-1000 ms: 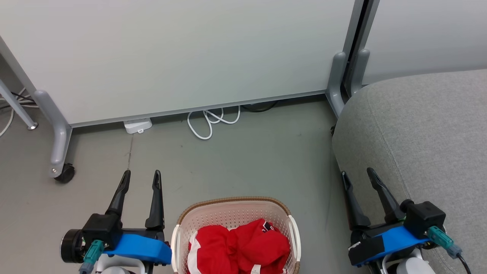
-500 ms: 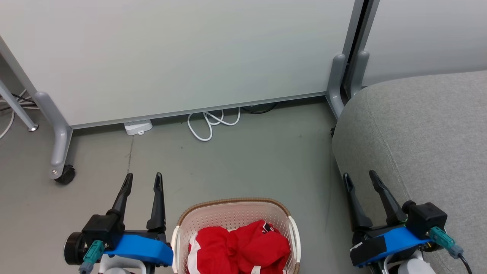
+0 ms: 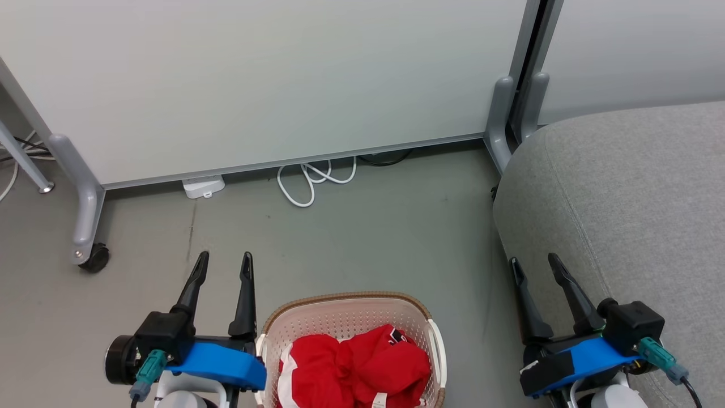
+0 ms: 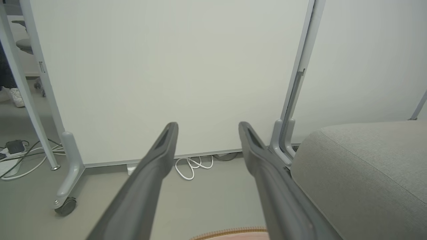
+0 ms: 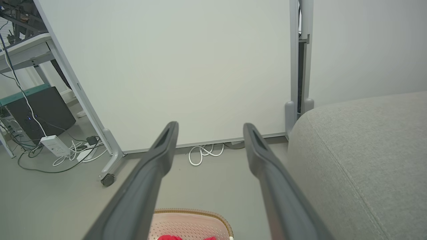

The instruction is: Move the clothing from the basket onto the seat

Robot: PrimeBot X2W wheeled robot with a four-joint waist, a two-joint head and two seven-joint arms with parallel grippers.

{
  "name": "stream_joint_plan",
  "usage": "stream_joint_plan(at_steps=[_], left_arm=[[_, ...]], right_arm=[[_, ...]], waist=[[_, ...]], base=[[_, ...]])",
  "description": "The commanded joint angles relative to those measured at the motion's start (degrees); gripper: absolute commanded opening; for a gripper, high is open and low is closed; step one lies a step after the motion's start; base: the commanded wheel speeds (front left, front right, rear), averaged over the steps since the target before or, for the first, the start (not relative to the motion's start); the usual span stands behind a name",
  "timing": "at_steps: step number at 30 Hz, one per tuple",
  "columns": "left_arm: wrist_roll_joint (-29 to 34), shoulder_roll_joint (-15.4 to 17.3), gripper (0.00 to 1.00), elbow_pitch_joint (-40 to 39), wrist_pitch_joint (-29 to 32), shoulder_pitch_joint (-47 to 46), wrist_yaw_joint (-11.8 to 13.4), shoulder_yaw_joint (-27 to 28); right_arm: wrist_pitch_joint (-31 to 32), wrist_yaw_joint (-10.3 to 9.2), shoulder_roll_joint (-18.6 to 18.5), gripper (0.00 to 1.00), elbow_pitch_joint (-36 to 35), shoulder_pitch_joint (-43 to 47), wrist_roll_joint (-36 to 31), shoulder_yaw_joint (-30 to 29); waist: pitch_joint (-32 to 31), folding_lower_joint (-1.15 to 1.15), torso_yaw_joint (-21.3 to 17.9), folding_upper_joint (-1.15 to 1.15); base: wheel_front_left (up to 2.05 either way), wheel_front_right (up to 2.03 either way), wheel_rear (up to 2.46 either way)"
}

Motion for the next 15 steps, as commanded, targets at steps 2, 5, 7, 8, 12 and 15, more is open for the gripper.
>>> stream_joint_plan(at_steps=[2,5,7,8,12,15], left_arm=[[0.54,0.03,1.0,0.62,-0.28,-1.58,-0.47,-0.78],[0.64,0.66,1.0,1.68,-0.26,-2.87,-0.47,-1.93],[0.69,1.11,1.0,2.54,-0.23,-4.0,-0.47,-2.96],[0.82,1.52,1.0,3.12,-0.23,-4.62,-0.47,-3.65],[0.65,2.85,1.0,5.68,-0.23,-7.91,-0.47,-6.64],[0.62,4.16,1.0,7.99,-0.23,-11.0,-0.47,-9.45]], right_arm=[[-0.22,0.03,-0.27,1.0,-0.23,-1.01,0.33,0.22],[-0.21,0.03,-0.28,1.0,-0.7,-1.37,0.59,0.47],[-0.21,0.03,-0.27,1.0,-1.1,-1.85,0.61,0.62],[-0.21,0.03,-0.27,1.0,-1.32,-2.14,0.63,0.68],[-0.2,0.03,-0.27,1.0,-2.41,-3.48,0.8,0.74],[-0.2,0.03,-0.26,1.0,-3.34,-5.06,0.82,0.76]], waist=[[0.54,0.0,-0.41,0.0],[1.2,0.0,-1.18,0.0],[1.99,0.0,-1.91,0.0],[2.47,0.0,-2.31,0.0],[5.18,0.0,-4.24,0.0],[8.1,0.0,-5.86,0.0]], base=[[0.0,0.0,0.0],[0.0,0.0,0.0],[0.0,0.0,0.0],[0.0,0.0,0.0],[0.0,0.0,0.0],[0.0,0.0,0.0]])
